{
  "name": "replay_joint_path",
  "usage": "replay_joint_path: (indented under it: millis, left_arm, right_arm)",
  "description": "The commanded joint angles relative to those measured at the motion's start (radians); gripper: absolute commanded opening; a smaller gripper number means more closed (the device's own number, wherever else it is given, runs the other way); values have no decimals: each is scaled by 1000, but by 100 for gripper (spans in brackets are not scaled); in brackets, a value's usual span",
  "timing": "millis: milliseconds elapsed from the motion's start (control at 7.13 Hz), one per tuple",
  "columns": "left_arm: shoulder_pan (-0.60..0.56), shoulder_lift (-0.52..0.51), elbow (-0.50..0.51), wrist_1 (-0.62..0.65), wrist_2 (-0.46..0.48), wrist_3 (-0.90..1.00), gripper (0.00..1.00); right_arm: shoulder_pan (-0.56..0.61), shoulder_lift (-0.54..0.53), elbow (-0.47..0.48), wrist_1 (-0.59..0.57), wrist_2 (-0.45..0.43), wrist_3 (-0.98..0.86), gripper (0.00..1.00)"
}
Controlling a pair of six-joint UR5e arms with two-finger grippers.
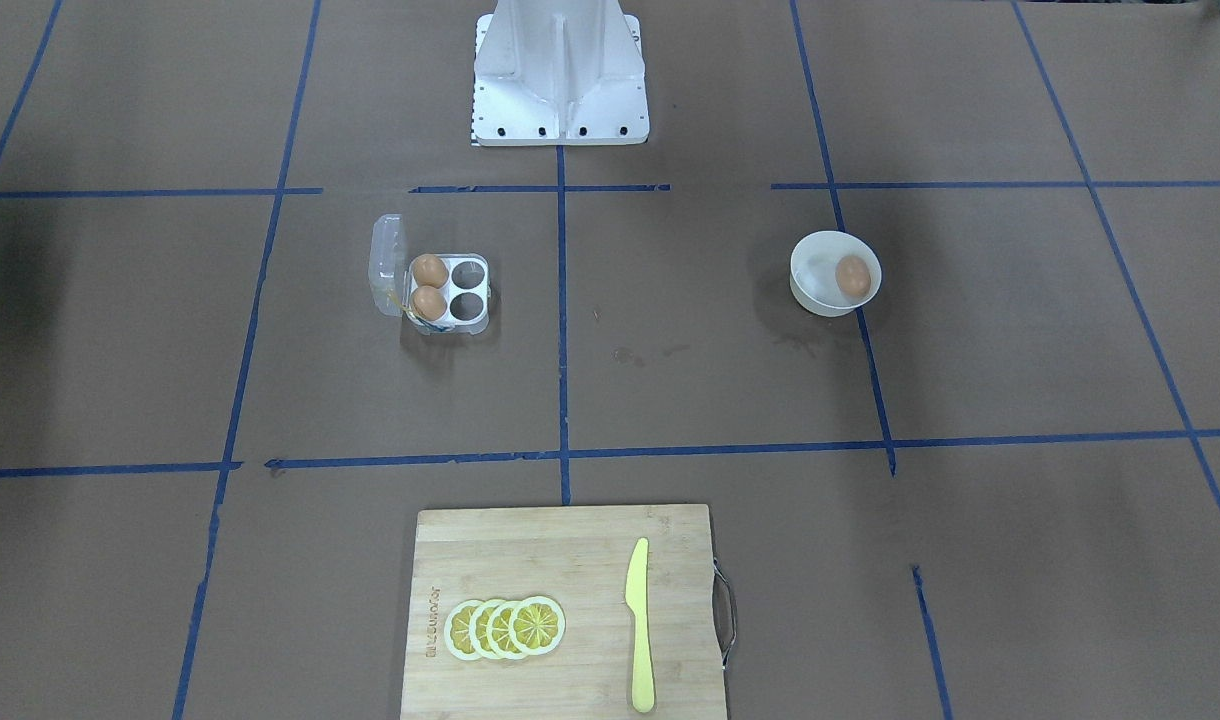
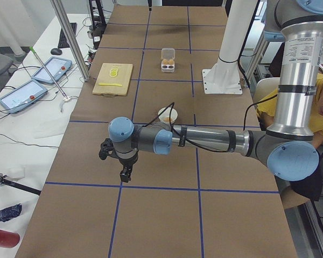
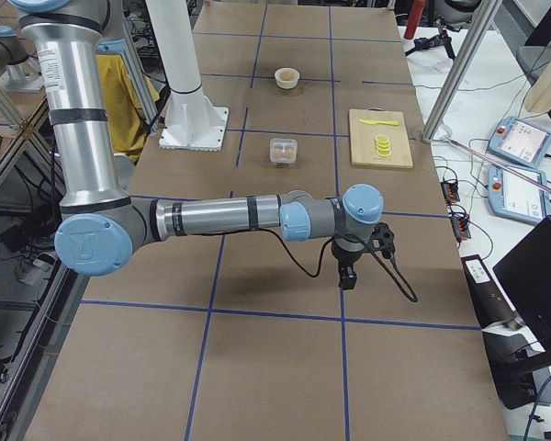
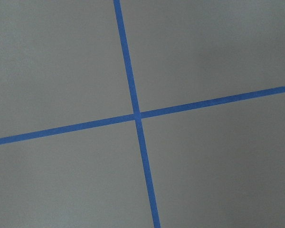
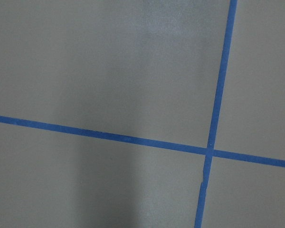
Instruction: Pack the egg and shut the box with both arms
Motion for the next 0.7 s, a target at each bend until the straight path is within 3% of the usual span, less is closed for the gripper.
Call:
replay_joint_path:
  millis: [0, 140, 280, 421, 561]
  left_arm:
    - [3, 3, 0, -58, -12, -1, 100]
    - [44, 3, 52, -142, -169, -4, 100]
    - [106, 3, 43, -227, -232, -28, 100]
    - [180, -9, -11, -248, -227, -220, 100]
    - [288, -32, -127, -265, -146, -451, 100]
  right_arm:
    - [-2, -2, -1, 1, 2, 0, 100]
    - [-5, -2, -4, 1, 14, 2, 100]
    - [-5, -3, -1, 3, 22, 0, 100]
    - [-14, 1, -1, 3, 22, -2, 100]
    - [-47, 10, -1, 3, 19, 0, 100]
